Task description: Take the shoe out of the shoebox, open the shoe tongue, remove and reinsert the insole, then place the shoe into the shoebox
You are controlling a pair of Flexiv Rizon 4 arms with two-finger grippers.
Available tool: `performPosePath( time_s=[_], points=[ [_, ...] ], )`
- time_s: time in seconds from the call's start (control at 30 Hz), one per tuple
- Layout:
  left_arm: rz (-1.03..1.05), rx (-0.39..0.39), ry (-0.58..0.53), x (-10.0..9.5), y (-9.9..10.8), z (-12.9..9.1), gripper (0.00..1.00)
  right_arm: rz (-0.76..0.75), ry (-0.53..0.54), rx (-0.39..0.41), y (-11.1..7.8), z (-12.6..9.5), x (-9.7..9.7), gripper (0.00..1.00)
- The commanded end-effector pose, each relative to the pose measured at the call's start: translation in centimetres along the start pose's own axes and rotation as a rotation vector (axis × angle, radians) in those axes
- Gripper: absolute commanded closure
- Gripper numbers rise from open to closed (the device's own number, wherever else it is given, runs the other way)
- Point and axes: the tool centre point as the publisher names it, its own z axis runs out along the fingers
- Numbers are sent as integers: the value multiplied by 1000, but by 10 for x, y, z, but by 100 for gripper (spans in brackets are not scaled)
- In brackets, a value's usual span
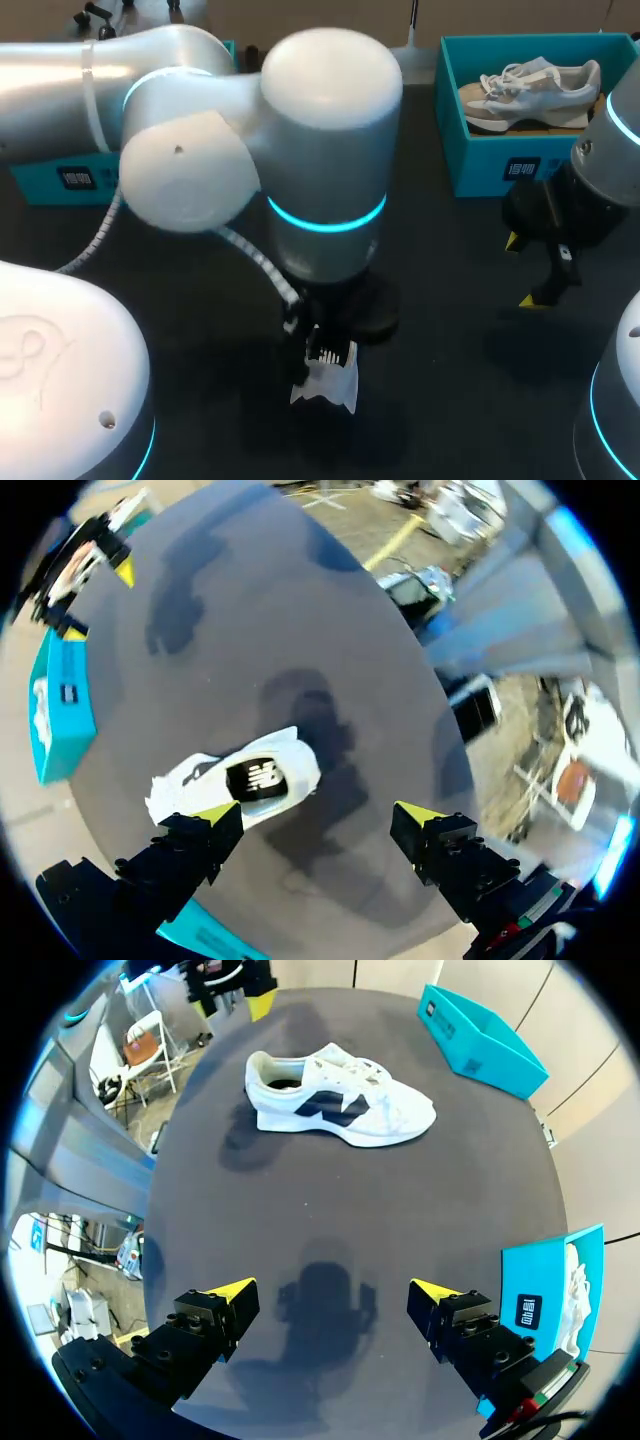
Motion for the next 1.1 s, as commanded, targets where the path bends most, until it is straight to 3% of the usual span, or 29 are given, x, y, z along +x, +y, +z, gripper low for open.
performPosePath(
  time_s=[0.03,0.17,0.6,1.1],
  points=[
    [-50,21,-60,16,6,6,0,0,-3,1,0,1,1,0],
    [-81,28,-77,23,13,14,0,0,-3,1,0,1,1,0],
    [-161,55,-67,11,27,23,0,0,-3,1,0,1,1,0],
    [-161,55,-67,11,27,23,0,0,-3,1,0,1,1,0]
  ],
)
